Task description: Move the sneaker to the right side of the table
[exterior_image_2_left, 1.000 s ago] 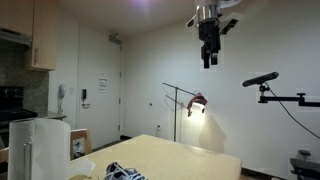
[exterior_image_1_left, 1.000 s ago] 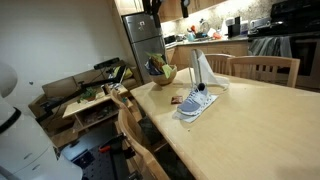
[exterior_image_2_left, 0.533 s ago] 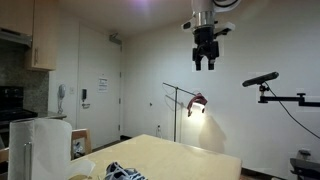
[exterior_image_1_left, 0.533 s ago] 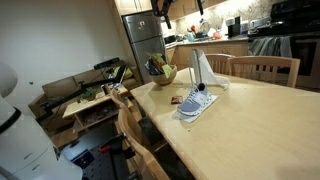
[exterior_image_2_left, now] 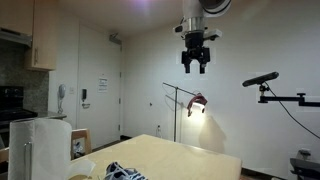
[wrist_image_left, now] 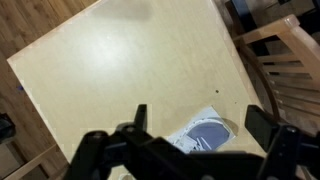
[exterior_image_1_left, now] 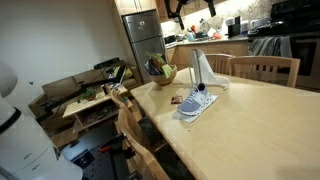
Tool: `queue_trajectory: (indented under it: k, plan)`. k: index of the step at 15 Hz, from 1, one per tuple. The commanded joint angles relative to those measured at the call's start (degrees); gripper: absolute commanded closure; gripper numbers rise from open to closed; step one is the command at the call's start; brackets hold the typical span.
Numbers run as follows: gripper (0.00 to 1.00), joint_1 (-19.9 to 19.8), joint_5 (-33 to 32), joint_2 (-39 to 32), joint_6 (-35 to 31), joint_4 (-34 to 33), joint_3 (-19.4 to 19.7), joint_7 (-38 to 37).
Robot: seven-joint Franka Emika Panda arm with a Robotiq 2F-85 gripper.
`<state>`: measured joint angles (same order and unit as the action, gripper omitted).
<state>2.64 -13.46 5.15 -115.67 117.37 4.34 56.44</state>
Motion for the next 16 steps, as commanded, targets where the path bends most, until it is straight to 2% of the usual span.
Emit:
queue_trajectory:
  k: [1,7,14,16]
  plan:
    - [0.0,-0.8,-0.1,-6.6,4.5,-9.0,-2.0,-8.6]
    - [0.0,-1.2,0.0,-15.3,10.4,-19.1,-2.6,-23.6]
    - [0.0,-1.9,-1.9,-26.9,16.0,-27.8,-2.9,-29.4]
    - [0.0,-1.8,-1.3,-29.5,22.2,-30.4,-3.0,-31.2]
